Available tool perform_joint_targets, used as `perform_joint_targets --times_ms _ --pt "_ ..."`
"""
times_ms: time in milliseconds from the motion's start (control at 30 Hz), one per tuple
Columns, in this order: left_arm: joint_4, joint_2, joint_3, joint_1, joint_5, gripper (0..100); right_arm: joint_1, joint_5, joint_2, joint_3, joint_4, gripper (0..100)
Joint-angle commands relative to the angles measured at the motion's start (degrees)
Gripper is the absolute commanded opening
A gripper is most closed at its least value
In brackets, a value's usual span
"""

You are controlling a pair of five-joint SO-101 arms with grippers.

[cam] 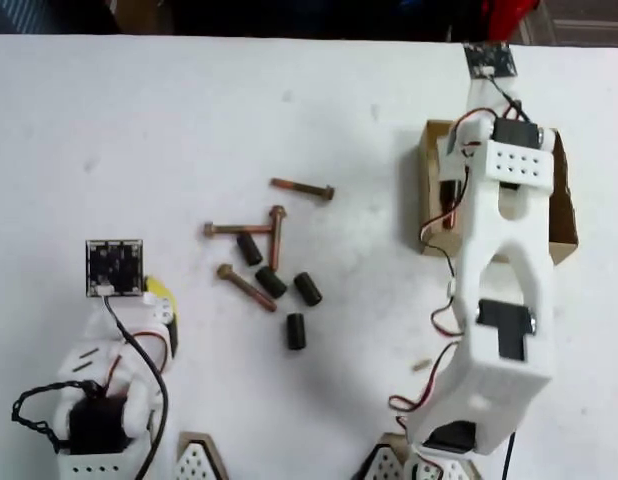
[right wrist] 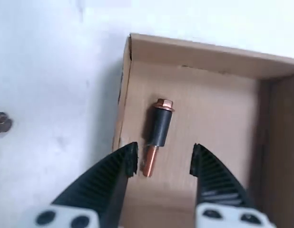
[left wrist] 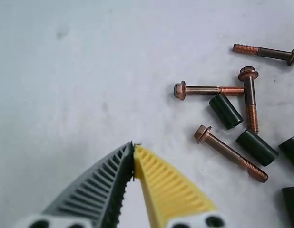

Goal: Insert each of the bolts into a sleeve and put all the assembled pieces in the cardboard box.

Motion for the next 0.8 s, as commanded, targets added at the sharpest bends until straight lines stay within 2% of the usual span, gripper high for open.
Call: perform_joint_targets --times_ms 0,333,567,767 --pt "-1.4 -0.2 -0.4 -0.4 -0.5 2 -2.9 0.6 -8.6 -2.5 3.5 16.2" --pt "-1.1 -0.2 -0.4 -0.4 -0.5 2 -14.5 0.4 -21.0 -2.5 14.6 16.2" --pt "-1.1 -0.2 -0.7 -0.6 -0.5 2 -21.8 0.4 -22.9 -2.5 21.4 16.2" --pt "-1.1 -0.2 -1.8 -7.7 -0.5 2 -28.3 0.9 -23.1 0.8 23.5 16.3"
